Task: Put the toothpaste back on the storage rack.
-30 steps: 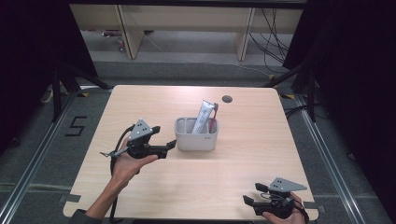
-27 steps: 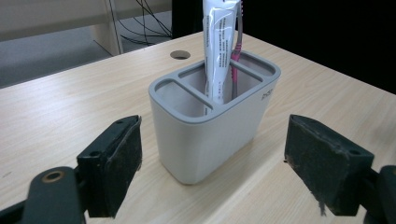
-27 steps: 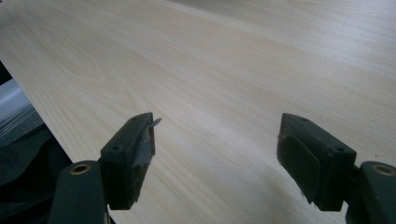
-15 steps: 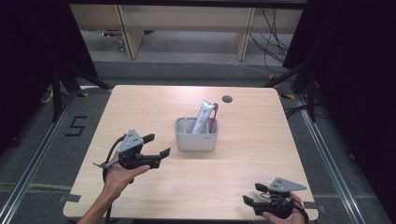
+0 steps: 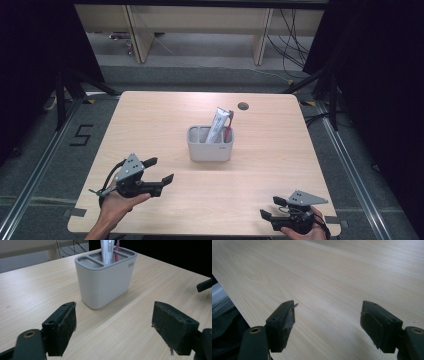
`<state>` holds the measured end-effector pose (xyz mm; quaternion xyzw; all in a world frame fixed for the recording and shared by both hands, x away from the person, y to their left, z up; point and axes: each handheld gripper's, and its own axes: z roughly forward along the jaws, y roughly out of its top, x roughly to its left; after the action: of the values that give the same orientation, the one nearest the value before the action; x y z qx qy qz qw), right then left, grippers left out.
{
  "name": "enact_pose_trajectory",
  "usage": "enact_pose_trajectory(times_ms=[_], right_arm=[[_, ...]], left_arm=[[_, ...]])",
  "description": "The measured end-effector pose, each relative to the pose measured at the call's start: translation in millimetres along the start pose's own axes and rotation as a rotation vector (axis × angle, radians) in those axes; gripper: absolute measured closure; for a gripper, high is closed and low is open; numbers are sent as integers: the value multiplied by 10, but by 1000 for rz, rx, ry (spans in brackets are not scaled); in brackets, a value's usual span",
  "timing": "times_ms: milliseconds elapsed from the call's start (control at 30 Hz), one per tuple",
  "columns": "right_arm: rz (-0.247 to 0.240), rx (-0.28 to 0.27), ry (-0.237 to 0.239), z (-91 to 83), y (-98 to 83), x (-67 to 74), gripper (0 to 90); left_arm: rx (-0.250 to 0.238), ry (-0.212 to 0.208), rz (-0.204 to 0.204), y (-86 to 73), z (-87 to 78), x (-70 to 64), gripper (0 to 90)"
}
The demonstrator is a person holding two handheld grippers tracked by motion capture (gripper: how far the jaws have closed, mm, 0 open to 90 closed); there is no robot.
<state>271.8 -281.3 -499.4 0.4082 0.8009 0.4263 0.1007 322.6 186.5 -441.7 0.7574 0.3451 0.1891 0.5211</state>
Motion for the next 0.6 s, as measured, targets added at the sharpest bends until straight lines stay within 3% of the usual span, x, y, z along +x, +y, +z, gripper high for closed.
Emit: enact_pose_trajectory(times_ms=[267,300,333,367,567,600], right_arm=[[2,2,4,6,0,3,286],[36,13,14,4,-4,28,286],[41,15,16,2,-3,32,286],[1,2,3,5,0,4,286],[-2,1,-1,10,-1,0,286],[36,14,13,3,-3,29,286]], left_arm=[[22,9,3,-151,-96,-7,191],[21,10,0,-165,-99,-9,191],[28,10,-1,-183,-110,-9,191],[32,12,0,-197,-117,-11,191],[44,8,-11,-312,-175,-38,190],[50,7,-8,-332,-183,-41,190]])
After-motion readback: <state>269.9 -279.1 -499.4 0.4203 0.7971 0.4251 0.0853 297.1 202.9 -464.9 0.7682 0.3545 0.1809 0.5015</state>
